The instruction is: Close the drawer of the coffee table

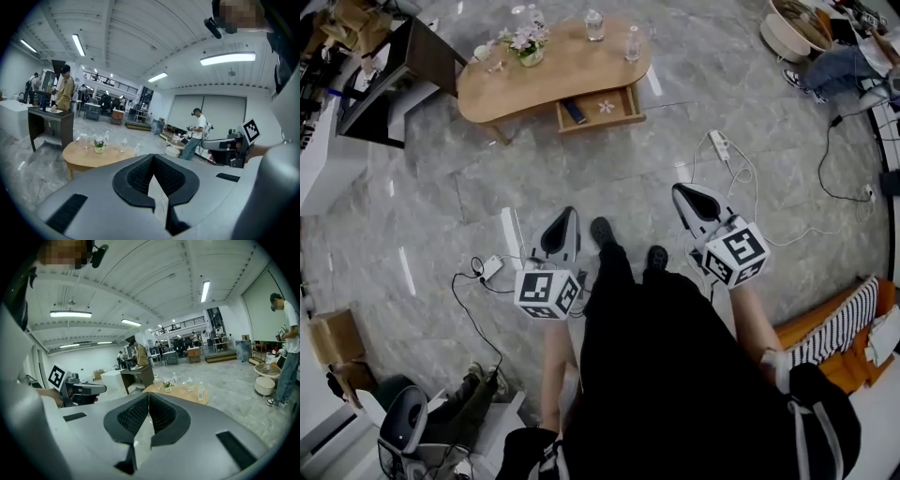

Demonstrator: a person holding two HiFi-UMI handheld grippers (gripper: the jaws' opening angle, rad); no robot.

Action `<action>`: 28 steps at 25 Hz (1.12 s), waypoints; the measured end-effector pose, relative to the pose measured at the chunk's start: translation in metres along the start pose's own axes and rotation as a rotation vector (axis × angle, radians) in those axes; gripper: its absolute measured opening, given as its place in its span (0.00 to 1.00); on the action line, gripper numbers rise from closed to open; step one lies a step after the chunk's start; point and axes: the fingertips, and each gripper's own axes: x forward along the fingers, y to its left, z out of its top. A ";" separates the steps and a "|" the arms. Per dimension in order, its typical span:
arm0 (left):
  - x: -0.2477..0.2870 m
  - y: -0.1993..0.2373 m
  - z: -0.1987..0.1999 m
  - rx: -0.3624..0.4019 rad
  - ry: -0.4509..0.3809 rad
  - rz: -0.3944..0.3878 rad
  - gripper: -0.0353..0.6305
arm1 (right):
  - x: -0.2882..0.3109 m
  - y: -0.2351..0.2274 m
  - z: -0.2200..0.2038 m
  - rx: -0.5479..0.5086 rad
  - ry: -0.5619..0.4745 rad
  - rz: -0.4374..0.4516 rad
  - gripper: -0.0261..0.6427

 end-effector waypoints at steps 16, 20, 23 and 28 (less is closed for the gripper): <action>0.063 0.105 0.059 0.042 -0.005 -0.165 0.07 | 0.107 0.007 0.052 -0.032 -0.020 -0.144 0.06; 0.080 0.110 0.053 0.020 0.016 -0.183 0.07 | 0.107 -0.008 0.047 0.003 -0.005 -0.179 0.06; 0.095 0.108 0.053 0.020 0.034 -0.198 0.07 | 0.112 -0.020 0.046 0.029 -0.004 -0.174 0.06; 0.125 0.118 0.066 0.032 0.042 -0.176 0.07 | 0.143 -0.051 0.056 0.052 -0.005 -0.153 0.06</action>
